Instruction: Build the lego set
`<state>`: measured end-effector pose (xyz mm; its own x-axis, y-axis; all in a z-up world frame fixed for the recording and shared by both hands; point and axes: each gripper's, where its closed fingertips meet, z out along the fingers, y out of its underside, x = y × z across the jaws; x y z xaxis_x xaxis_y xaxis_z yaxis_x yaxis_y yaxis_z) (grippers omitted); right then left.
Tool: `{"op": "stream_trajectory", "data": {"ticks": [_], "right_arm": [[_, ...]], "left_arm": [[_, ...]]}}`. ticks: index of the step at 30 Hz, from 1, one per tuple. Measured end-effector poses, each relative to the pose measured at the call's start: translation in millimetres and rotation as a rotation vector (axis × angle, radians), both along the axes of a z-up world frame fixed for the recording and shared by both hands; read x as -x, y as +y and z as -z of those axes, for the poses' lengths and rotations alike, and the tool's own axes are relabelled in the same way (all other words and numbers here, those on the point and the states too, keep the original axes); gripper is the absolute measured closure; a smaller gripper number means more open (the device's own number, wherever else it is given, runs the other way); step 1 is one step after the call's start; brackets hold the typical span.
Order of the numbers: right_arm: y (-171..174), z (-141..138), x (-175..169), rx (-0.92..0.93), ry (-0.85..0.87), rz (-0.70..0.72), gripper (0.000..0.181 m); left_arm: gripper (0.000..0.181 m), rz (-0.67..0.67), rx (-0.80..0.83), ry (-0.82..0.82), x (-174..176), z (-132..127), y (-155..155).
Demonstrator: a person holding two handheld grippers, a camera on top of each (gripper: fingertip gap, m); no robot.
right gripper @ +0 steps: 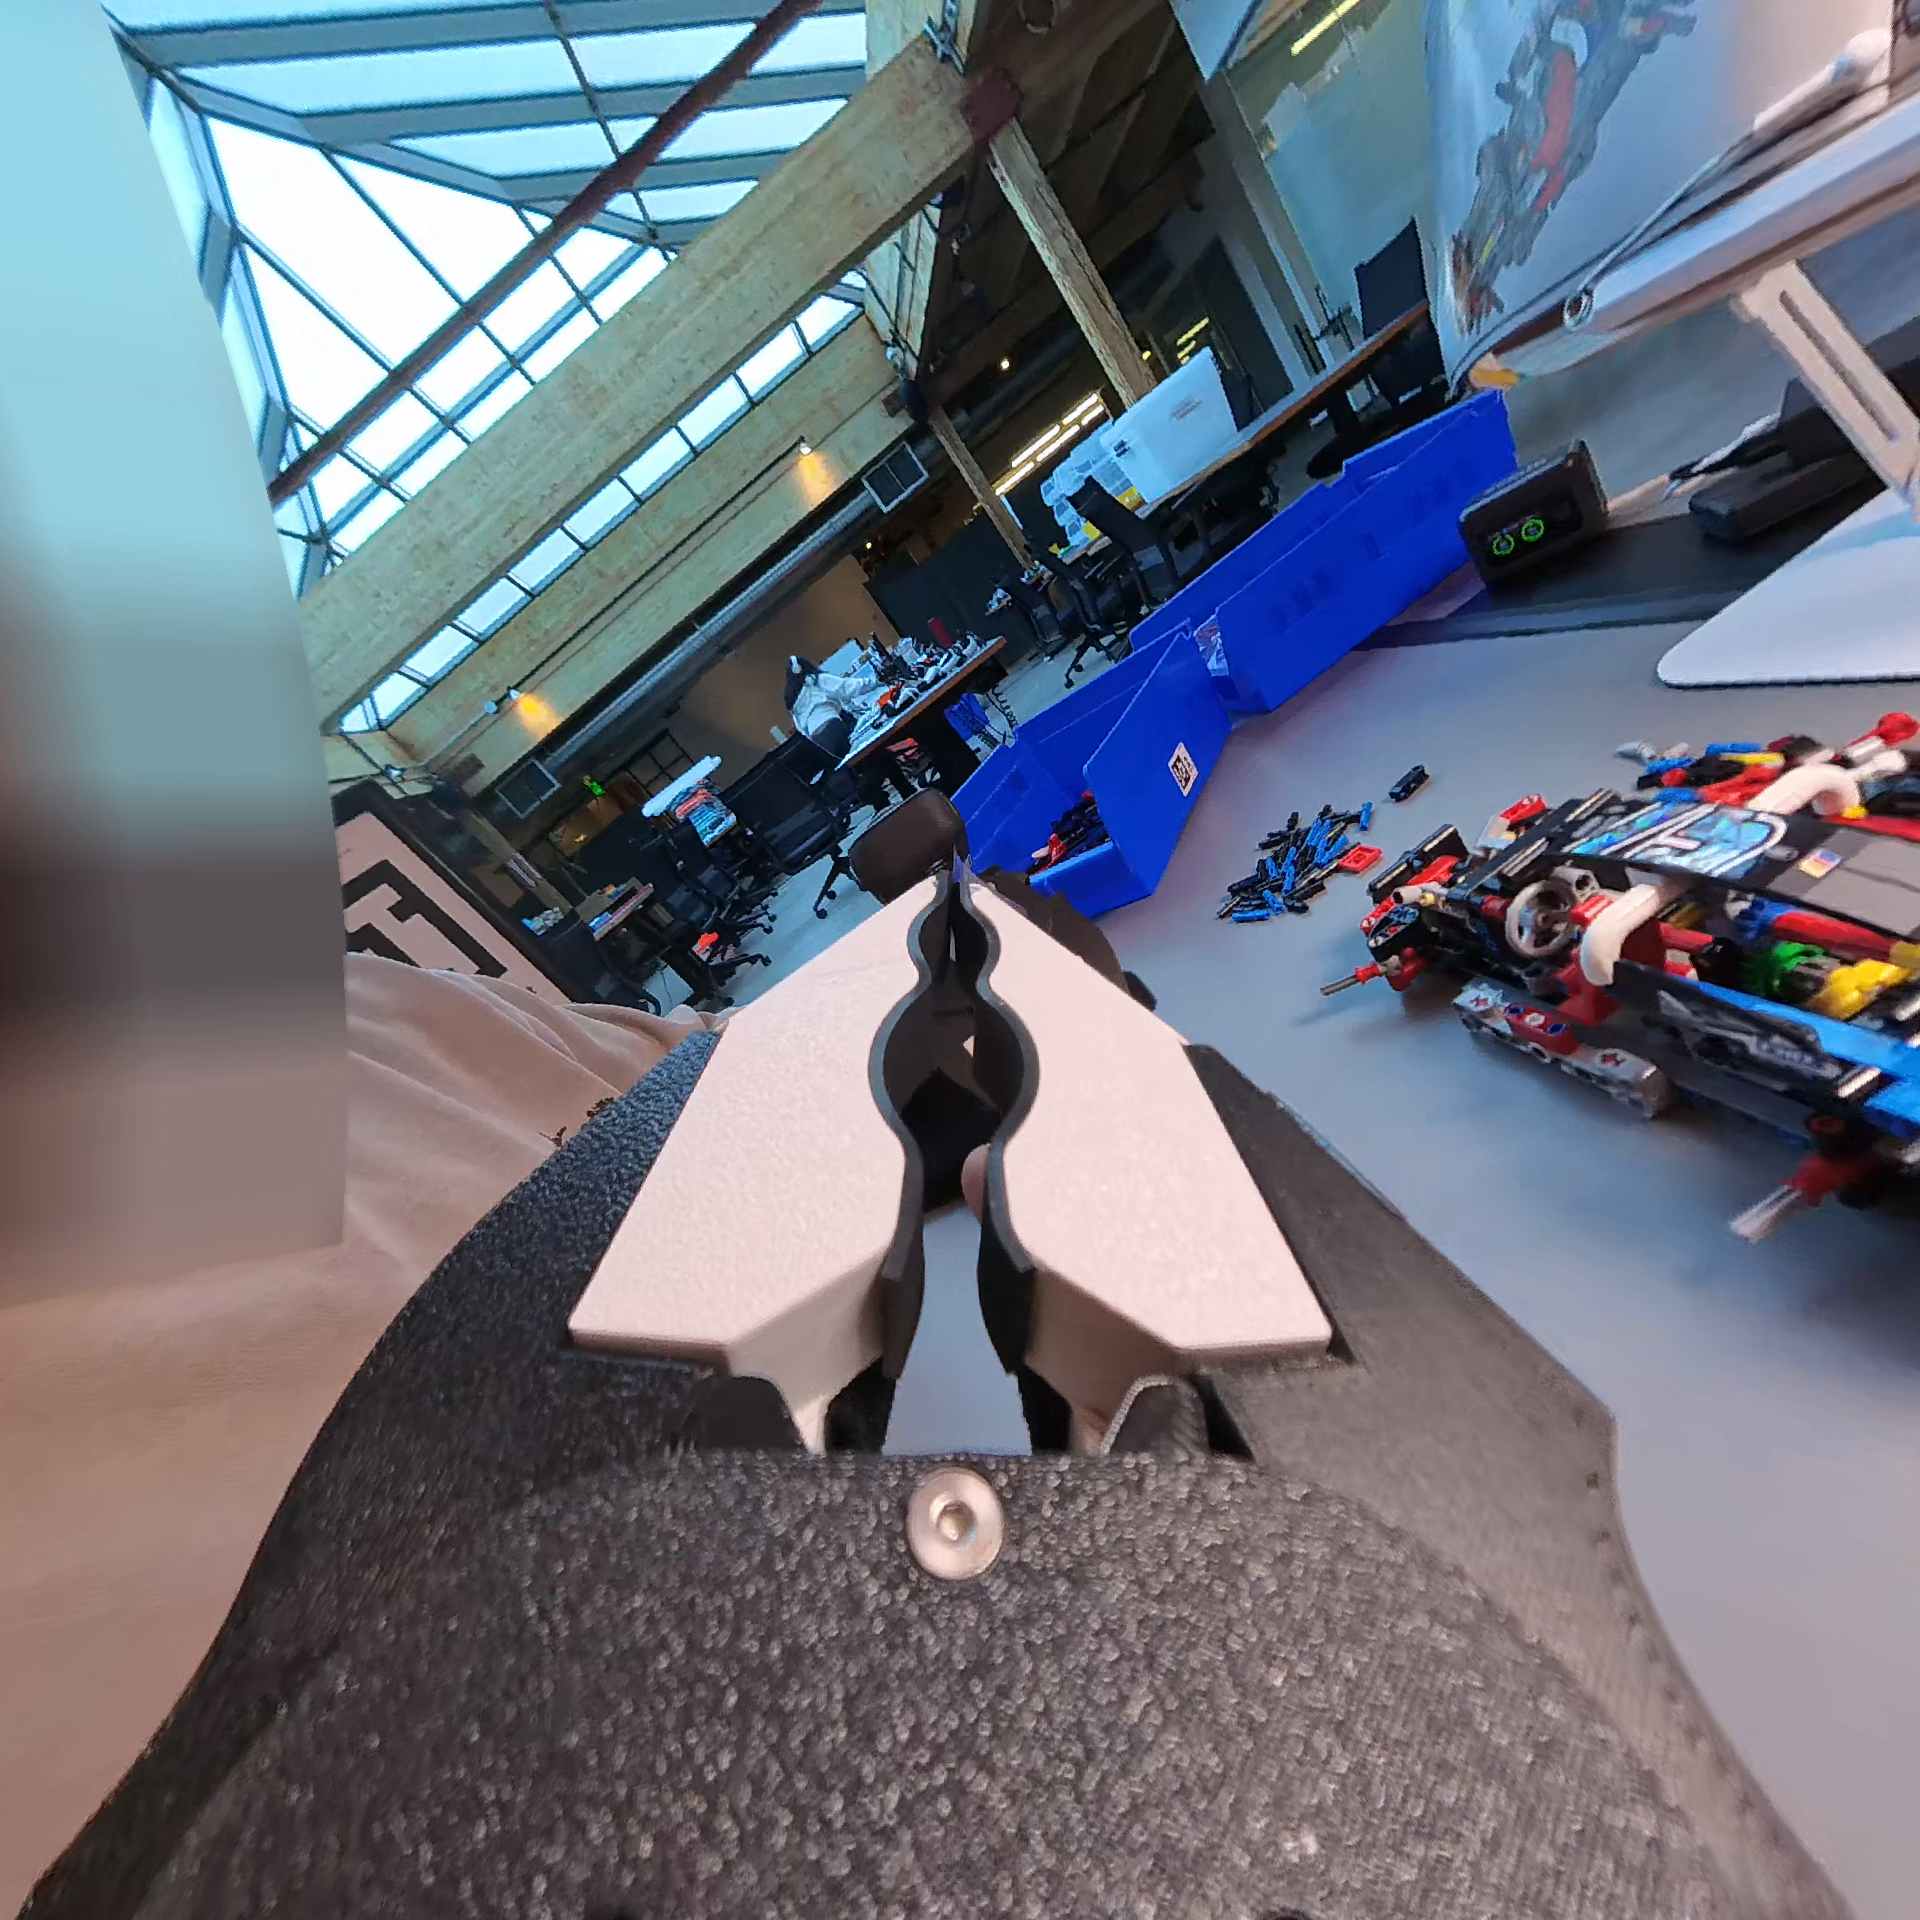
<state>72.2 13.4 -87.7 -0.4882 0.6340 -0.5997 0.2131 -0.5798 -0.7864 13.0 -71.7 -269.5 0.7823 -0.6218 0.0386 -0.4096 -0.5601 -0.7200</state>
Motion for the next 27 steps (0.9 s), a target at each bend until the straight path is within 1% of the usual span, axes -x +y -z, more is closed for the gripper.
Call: {"op": "stream_trajectory", "data": {"ticks": [7, 10, 13, 15, 18, 19, 22, 25, 27], "right_arm": [[-7, 26, 4, 0.076, -0.099, 0.013, 0.181], [-9, 46, 7, 0.16, -0.189, 0.047, 0.181], [-11, 64, 9, 0.297, -0.264, 0.084, 0.181], [-15, 74, 11, 0.391, -0.301, 0.108, 0.181], [-20, 83, 13, 0.498, -0.317, 0.146, 0.181], [-21, 85, 14, 0.531, -0.318, 0.16, 0.181], [-24, 90, 16, 0.613, -0.326, 0.197, 0.181], [-29, 95, 15, 0.671, -0.339, 0.227, 0.181], [-32, 101, 15, 0.703, -0.359, 0.239, 0.181]], "left_arm": [[0.176, 0.034, 0.0, 0.007, -6, 1, -2], [0.176, 0.038, -0.003, 0.019, -10, 1, -3], [0.176, 0.021, -0.009, 0.041, -11, 2, -1], [0.171, 0.005, -0.017, 0.049, -9, 1, 1], [0.156, 0.01, -0.01, 0.029, -10, 1, -1], [0.155, 0.014, -0.013, 0.021, -10, 0, -2], [0.159, 0.009, -0.032, 0.0, -9, -5, -2], [0.162, 0.008, -0.016, 0.007, -8, -2, -2], [0.17, 0.017, -0.006, 0.024, -9, 1, -3]]}}
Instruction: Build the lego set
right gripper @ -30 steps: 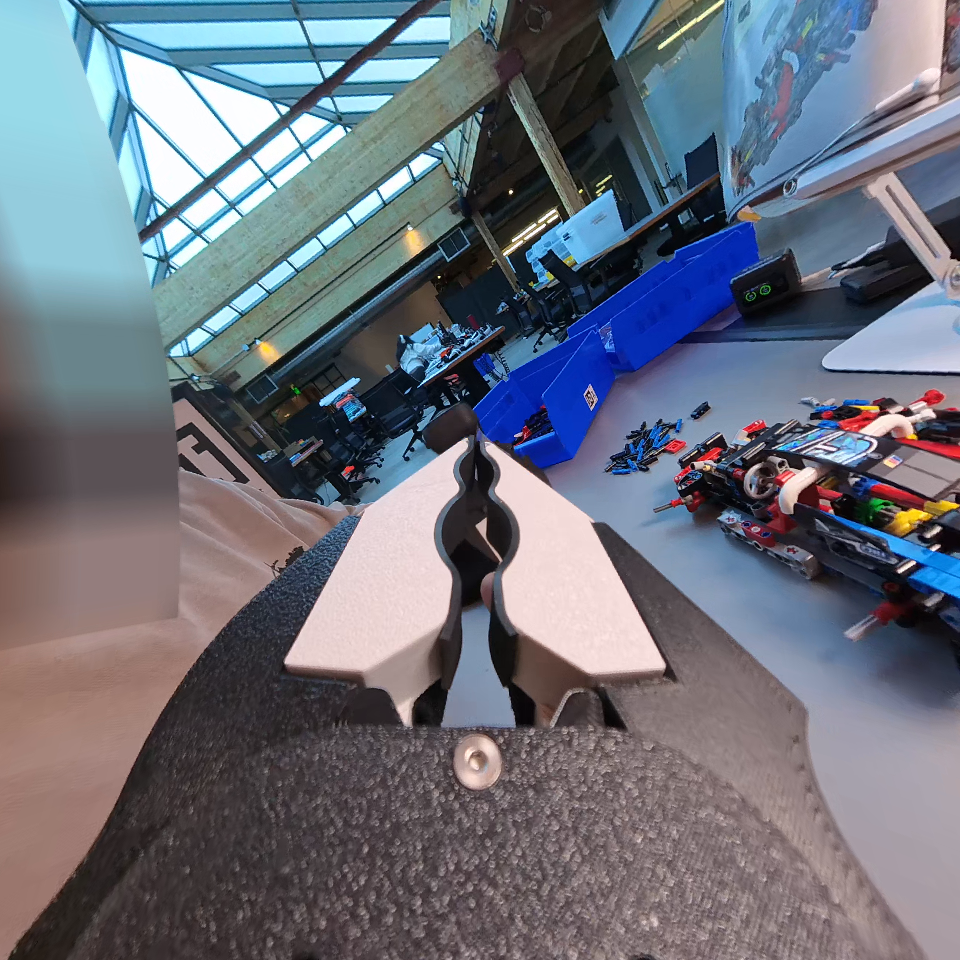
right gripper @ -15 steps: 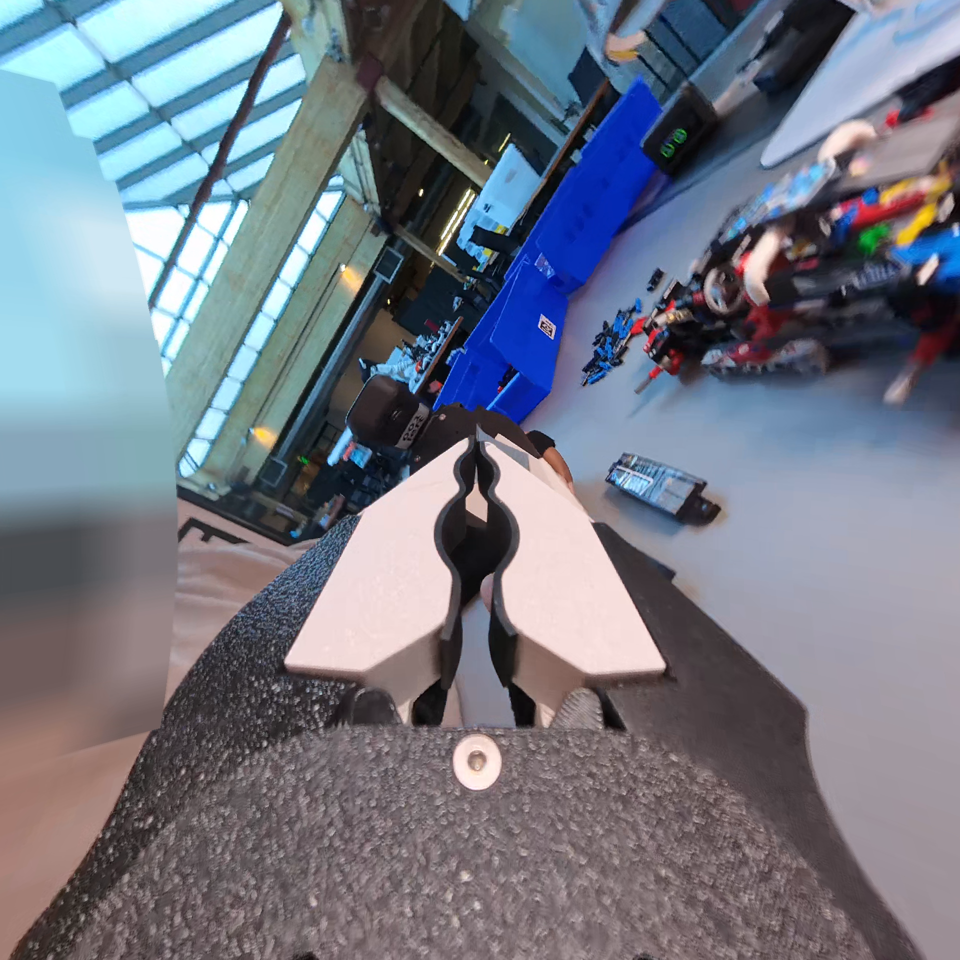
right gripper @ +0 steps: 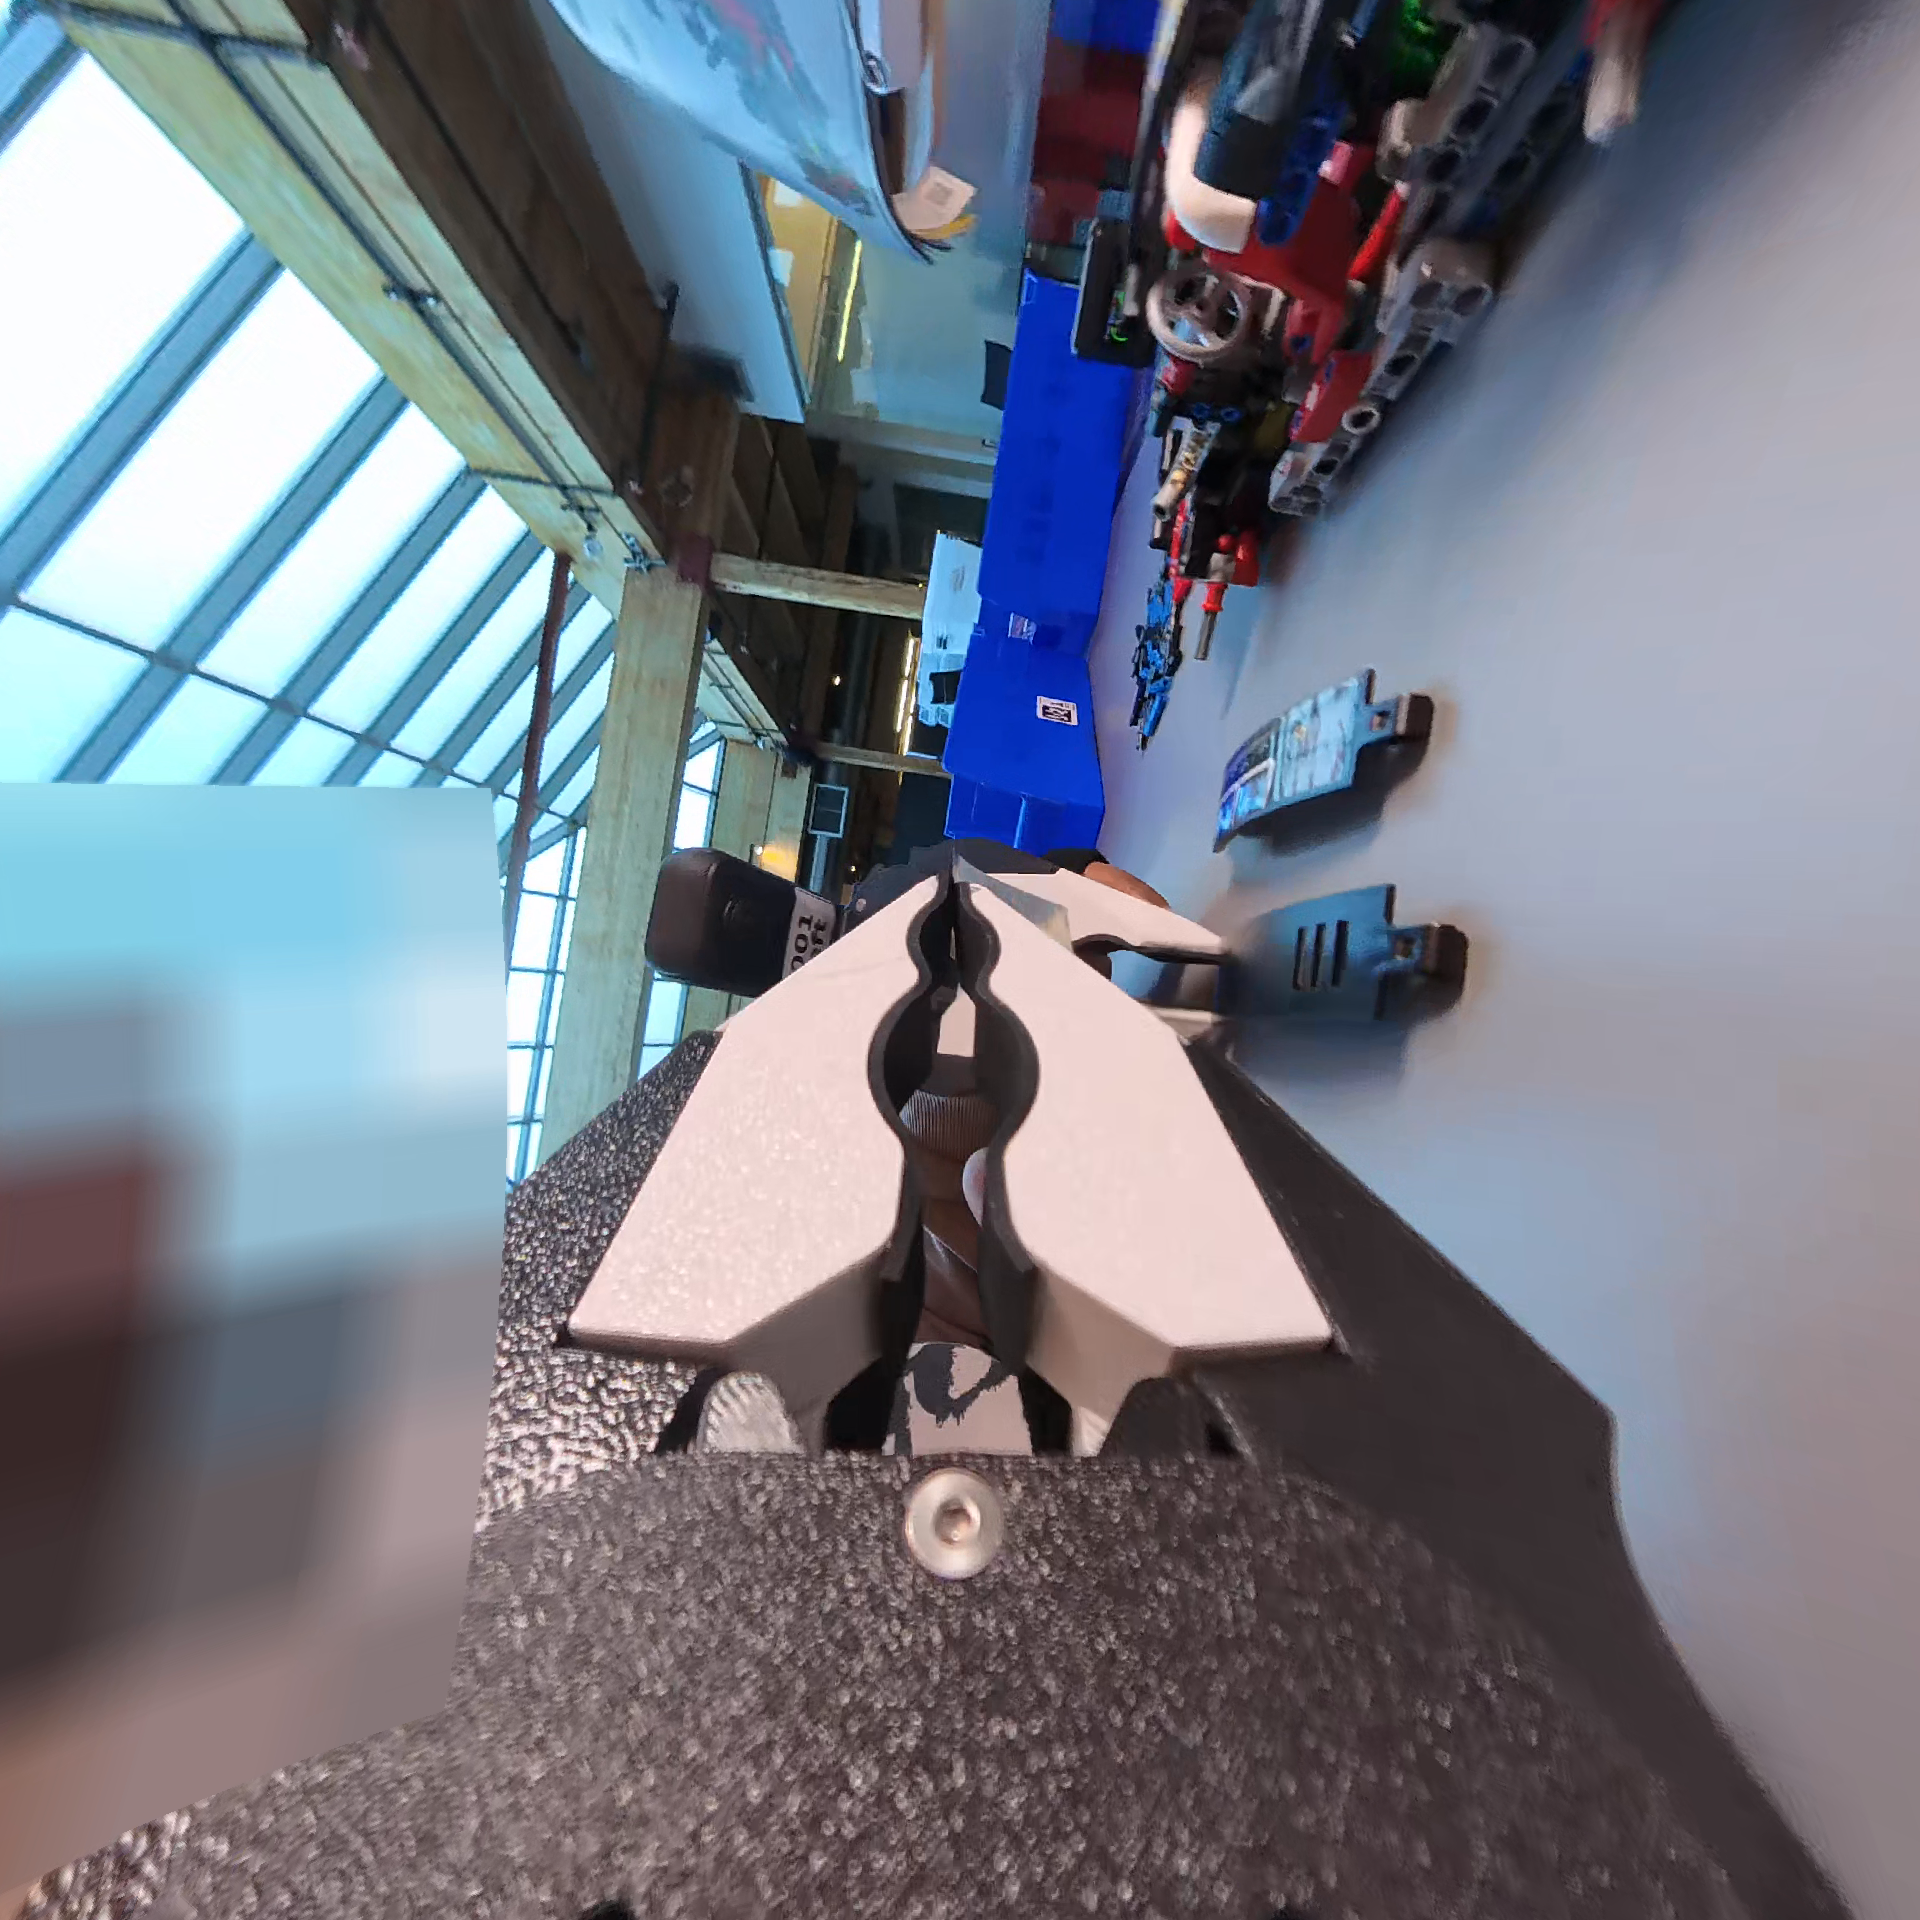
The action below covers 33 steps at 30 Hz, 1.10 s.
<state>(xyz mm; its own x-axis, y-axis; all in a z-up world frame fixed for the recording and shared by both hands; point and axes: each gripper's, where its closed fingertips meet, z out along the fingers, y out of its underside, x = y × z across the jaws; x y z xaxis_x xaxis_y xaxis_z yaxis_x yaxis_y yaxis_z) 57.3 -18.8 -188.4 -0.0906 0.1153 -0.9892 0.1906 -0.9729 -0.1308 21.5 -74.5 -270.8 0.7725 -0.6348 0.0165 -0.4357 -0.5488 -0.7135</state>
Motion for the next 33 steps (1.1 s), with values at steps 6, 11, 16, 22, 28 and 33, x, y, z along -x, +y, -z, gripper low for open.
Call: {"op": "stream_trajectory", "data": {"ticks": [6, 11, 16, 22, 28, 33], "right_arm": [[1, 19, -2, 0.028, -0.062, 0.022, 0.181], [2, 25, -2, 0.031, -0.097, 0.022, 0.181], [1, 26, -3, 0.053, -0.11, 0.033, 0.181], [-1, 29, -4, 0.08, -0.135, 0.066, 0.181], [-4, 36, -3, 0.068, -0.172, 0.063, 0.181], [-7, 40, -4, 0.055, -0.201, 0.043, 0.181]], "left_arm": [[0.176, 0.021, -0.007, 0.009, -1, 0, -2], [0.176, 0.043, -0.017, 0.011, -2, 1, -3], [0.176, 0.041, -0.015, 0.005, -2, 1, -3], [0.176, 0.017, -0.005, -0.004, 0, 1, -1], [0.176, 0.018, 0.002, -0.01, 0, 1, -2], [0.175, 0.019, 0.003, -0.008, 0, 1, -3]]}}
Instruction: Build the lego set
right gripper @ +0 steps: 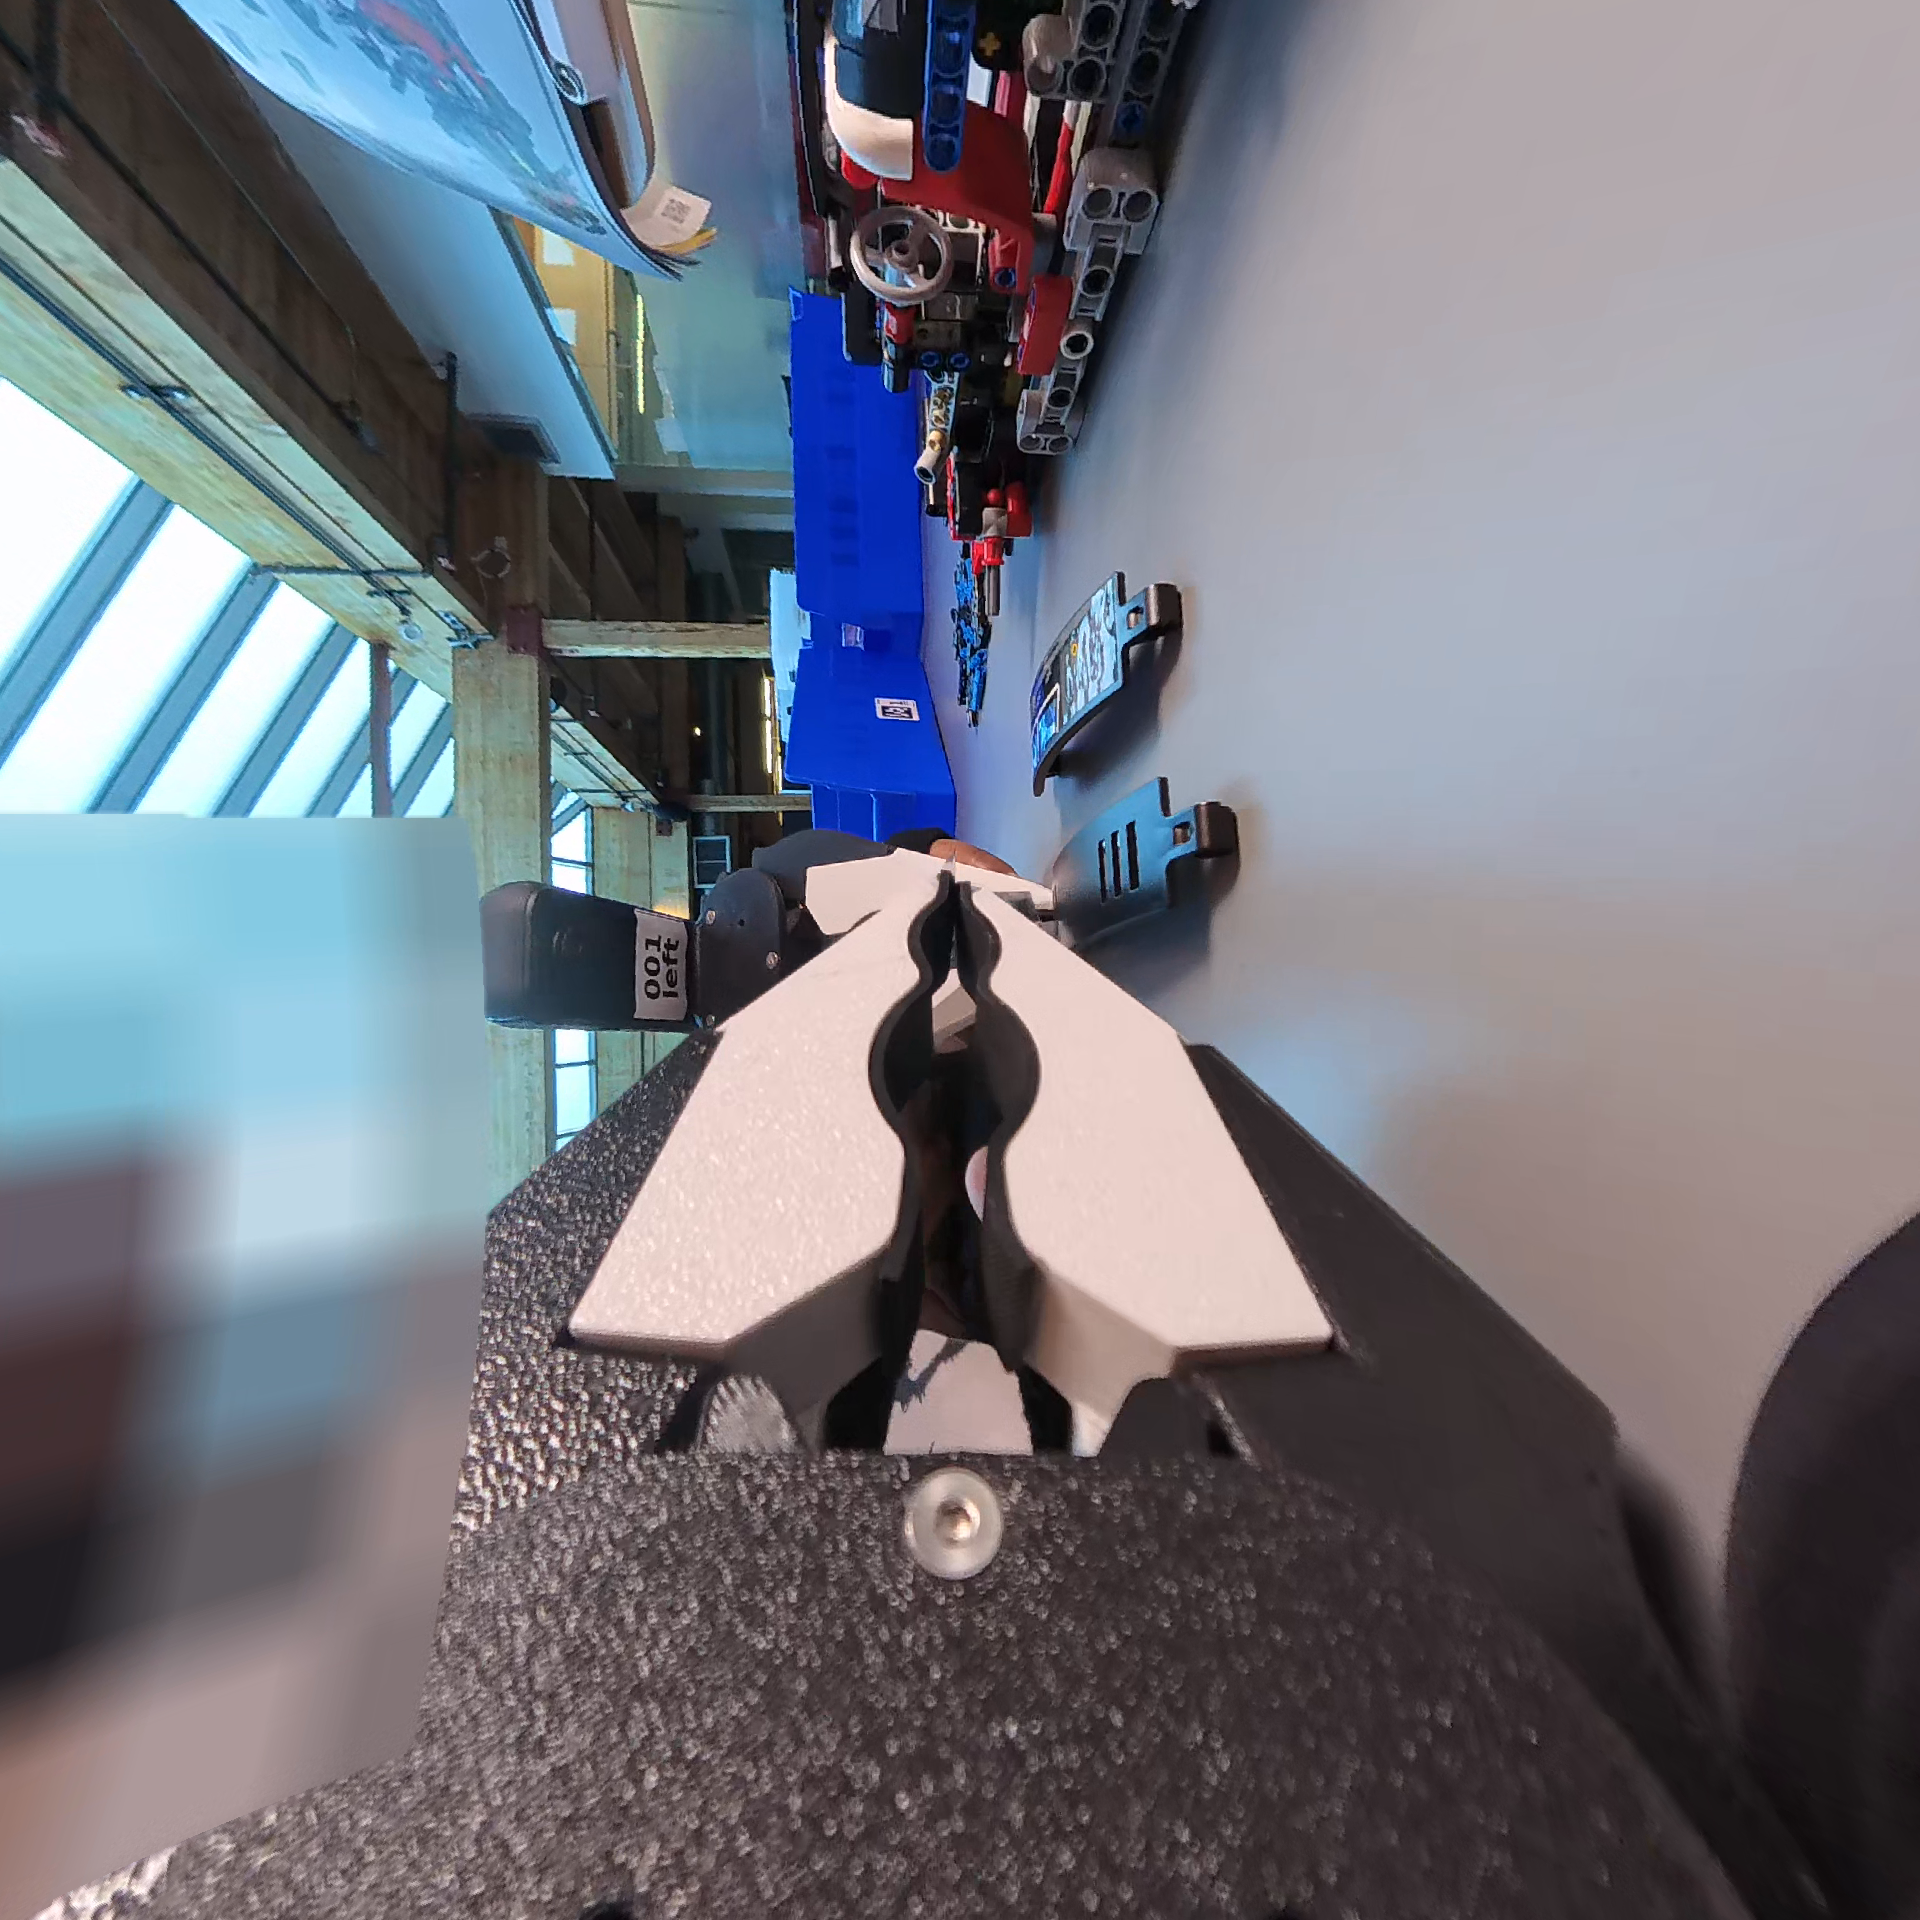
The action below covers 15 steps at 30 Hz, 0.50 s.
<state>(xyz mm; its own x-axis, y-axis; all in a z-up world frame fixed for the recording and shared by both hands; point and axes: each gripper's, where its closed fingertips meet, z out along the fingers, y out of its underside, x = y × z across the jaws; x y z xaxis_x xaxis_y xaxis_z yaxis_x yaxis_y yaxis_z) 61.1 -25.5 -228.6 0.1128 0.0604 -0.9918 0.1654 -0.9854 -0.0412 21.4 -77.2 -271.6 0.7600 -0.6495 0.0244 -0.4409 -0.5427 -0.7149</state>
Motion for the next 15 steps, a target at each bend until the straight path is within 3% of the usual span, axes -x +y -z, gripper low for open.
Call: {"op": "stream_trajectory", "data": {"ticks": [4, 10, 15], "right_arm": [[1, -7, 1, 0.057, 0.024, 0.008, 0.181], [4, -51, 13, 0.083, 0.174, 0.013, 0.181], [-3, -24, 15, 0.104, 0.099, -0.002, 0.181]], "left_arm": [[0.175, 0.004, 0.003, 0.001, 0, 0, -2], [0.176, 0.003, 0.006, -0.005, 0, 0, -2], [0.176, 0.002, 0.007, -0.007, 0, 0, -2]]}}
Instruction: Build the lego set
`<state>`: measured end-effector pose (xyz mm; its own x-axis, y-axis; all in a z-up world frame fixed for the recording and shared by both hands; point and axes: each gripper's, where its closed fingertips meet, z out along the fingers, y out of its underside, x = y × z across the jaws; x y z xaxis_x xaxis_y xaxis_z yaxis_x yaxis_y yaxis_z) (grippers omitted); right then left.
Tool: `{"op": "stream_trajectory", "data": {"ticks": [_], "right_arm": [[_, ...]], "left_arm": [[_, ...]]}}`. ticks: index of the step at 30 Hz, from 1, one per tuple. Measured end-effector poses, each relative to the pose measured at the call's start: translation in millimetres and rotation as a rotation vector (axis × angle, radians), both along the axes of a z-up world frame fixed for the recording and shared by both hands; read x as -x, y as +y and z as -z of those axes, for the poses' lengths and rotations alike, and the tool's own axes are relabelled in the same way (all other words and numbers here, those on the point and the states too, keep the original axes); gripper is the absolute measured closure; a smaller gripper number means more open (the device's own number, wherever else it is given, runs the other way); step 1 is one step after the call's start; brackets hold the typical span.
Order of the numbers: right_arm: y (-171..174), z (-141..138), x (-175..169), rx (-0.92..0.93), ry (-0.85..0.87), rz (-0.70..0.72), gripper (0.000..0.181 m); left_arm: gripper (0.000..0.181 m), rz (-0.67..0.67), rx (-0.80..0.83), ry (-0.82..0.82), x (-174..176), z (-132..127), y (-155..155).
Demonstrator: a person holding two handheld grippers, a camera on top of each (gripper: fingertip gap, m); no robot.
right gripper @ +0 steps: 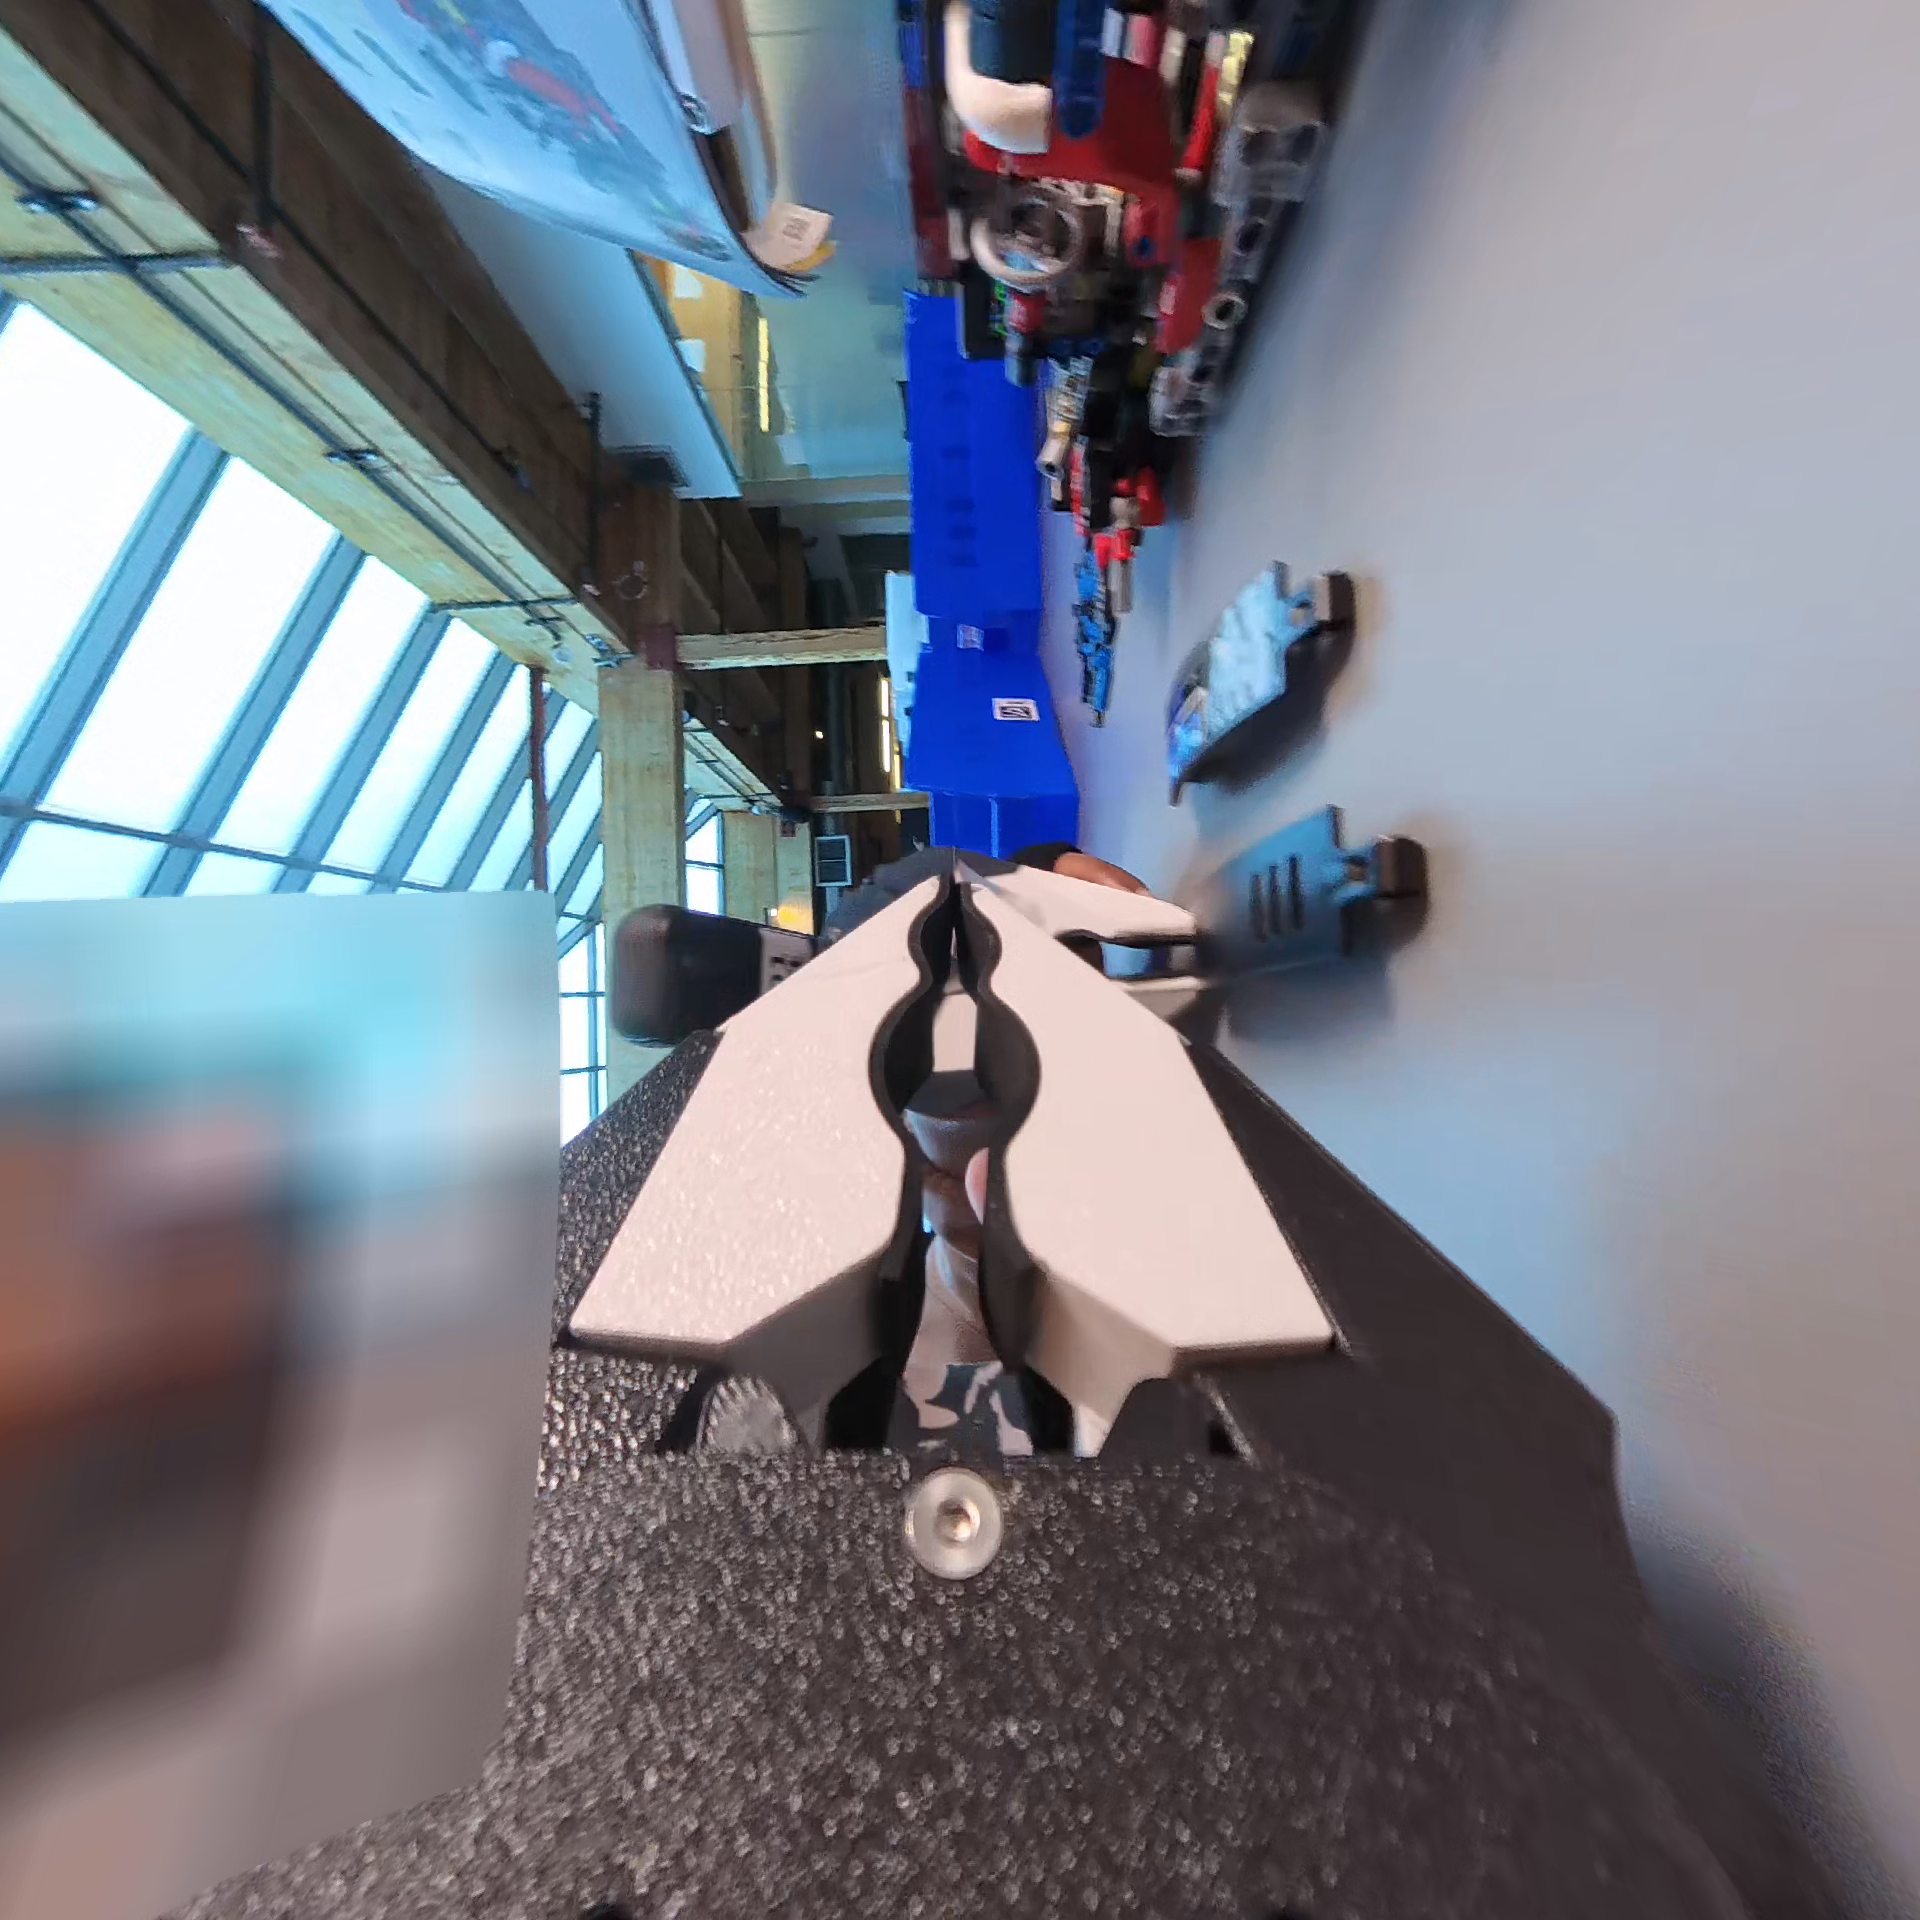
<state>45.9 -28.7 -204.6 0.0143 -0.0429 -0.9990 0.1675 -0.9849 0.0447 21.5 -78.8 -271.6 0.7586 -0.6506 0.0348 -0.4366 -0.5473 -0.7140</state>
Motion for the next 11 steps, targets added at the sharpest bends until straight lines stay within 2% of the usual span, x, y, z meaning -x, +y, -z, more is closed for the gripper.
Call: {"op": "stream_trajectory", "data": {"ticks": [5, 11], "right_arm": [[-5, 24, -7, -0.056, -0.094, -0.012, 0.181], [0, 39, -15, -0.219, -0.203, -0.024, 0.181]], "left_arm": [[0.176, 0.0, 0.0, 0.0, 0, 0, 0], [0.176, 0.002, 0.0, 0.004, 0, 0, -1]]}}
